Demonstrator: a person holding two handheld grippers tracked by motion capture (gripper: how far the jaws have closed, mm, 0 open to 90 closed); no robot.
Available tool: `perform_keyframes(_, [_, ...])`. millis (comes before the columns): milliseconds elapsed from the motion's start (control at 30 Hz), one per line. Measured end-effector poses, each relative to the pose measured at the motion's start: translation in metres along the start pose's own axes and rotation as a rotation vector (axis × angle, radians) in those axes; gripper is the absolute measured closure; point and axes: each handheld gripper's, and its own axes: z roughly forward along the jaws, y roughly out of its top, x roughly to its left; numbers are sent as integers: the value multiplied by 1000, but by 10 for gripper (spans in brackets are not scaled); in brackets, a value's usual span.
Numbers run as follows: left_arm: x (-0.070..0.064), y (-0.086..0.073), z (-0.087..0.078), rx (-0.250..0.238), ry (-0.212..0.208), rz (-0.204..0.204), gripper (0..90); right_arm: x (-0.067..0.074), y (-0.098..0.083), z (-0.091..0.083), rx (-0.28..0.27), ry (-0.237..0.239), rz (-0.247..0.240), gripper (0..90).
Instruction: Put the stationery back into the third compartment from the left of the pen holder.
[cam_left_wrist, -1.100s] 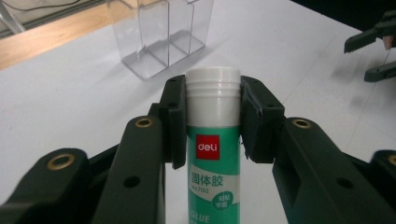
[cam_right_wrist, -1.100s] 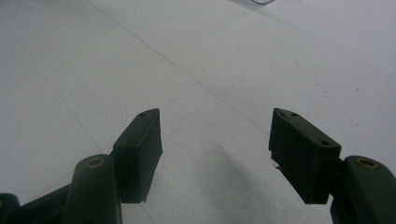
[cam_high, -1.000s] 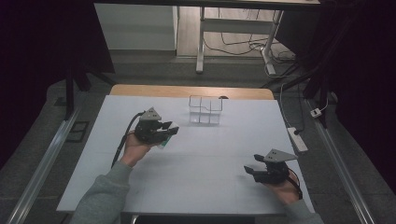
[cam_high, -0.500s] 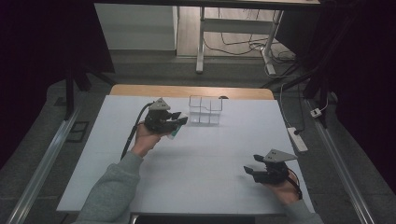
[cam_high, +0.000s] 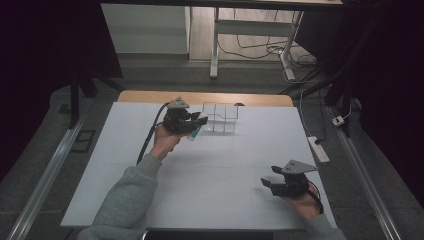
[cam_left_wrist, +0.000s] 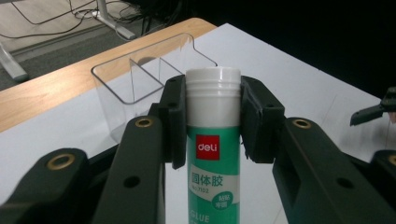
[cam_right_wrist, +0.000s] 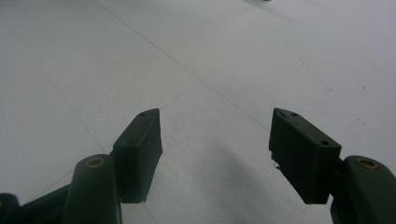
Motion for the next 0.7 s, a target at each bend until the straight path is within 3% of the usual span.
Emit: perform_keyframes(700, [8,20,37,-25,-7,-22,645,-1,-1,0,4,-5,2,343])
